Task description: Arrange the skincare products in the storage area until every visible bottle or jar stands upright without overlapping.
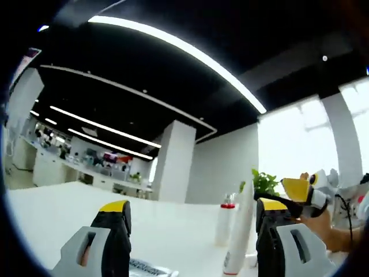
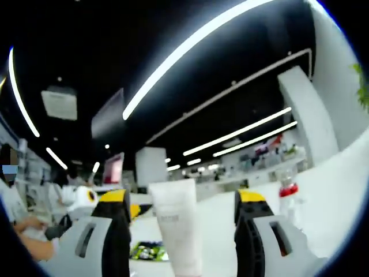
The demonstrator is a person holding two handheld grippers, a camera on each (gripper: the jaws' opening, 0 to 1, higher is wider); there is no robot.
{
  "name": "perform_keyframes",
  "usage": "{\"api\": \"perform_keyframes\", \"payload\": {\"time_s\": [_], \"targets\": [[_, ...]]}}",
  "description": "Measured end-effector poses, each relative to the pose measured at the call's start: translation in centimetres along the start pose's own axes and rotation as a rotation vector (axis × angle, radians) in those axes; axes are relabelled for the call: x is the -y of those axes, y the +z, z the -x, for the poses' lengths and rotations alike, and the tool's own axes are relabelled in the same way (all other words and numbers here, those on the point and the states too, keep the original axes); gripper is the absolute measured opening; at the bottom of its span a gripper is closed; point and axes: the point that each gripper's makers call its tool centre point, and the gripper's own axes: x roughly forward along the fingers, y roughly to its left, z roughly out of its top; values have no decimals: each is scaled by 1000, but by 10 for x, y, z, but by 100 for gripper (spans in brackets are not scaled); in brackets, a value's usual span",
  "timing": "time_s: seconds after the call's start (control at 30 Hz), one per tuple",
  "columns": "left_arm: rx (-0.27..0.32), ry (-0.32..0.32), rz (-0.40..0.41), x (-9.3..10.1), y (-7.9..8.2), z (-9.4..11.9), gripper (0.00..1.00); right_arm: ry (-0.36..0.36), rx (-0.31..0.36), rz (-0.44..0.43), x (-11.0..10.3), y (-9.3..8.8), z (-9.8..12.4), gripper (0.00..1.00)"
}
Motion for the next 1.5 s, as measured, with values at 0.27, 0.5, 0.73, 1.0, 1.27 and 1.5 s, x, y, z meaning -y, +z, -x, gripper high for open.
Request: {"api": "perform_keyframes", "payload": {"time_s": [0.27, 0.5, 0.73, 1.0, 1.27, 1.5], "targets": [[-423, -239, -89, 51, -87, -5, 80, -149, 265, 175, 22, 53, 28, 58], [-525, -224, -69, 46, -111, -4, 59, -161, 221, 168, 35, 43, 18, 58], [-624, -203, -152, 41, -131, 4, 42, -162, 186, 163, 30, 35, 18, 56], [-646, -148, -148, 25, -131, 7, 36, -121, 33, 170, 19, 4, 5, 49], [-646, -102, -143, 33, -132, 18, 35, -109, -152, 221, 13, -31, 3, 25], [-652, -51, -154, 38, -136, 26, 31, -44, -492, 265, -7, -93, 13, 0]]}}
